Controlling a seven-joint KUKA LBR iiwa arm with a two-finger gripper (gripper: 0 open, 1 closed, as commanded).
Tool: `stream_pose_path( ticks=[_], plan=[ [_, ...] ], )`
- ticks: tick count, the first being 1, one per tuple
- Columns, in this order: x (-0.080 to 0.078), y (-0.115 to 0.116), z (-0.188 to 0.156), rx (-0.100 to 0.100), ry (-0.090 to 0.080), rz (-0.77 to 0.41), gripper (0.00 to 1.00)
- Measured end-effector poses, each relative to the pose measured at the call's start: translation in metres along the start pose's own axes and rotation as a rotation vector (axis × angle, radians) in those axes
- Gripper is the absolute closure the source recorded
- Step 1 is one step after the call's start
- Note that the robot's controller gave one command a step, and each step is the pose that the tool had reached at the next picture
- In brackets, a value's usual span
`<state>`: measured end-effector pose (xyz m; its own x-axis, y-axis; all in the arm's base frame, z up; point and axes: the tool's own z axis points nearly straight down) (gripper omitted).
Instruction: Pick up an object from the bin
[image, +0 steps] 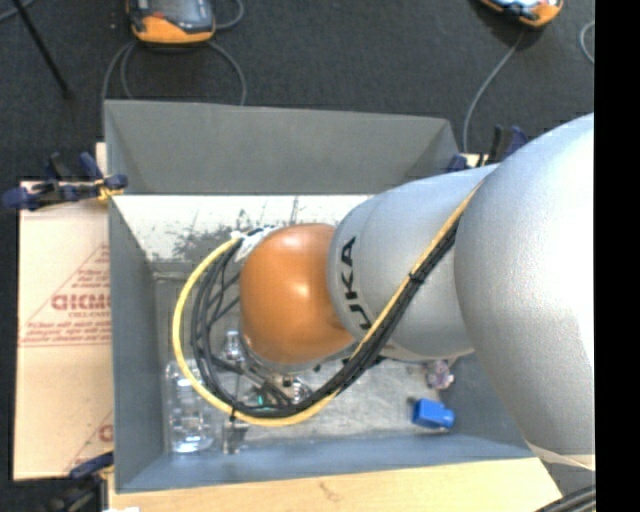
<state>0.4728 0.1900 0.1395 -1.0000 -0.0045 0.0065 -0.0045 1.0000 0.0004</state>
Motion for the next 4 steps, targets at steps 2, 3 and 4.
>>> stream_pose_path(
  ticks=[2, 3, 4],
  plan=[
    [-0.007, -0.062, 0.025, 0.003, -0.005, -0.199, 0.0],
    [-0.013, -0.156, 0.064, 0.0, -0.04, -0.351, 0.0],
    [-0.038, -0.092, 0.066, 0.002, -0.015, -0.274, 0.0]
  ],
)
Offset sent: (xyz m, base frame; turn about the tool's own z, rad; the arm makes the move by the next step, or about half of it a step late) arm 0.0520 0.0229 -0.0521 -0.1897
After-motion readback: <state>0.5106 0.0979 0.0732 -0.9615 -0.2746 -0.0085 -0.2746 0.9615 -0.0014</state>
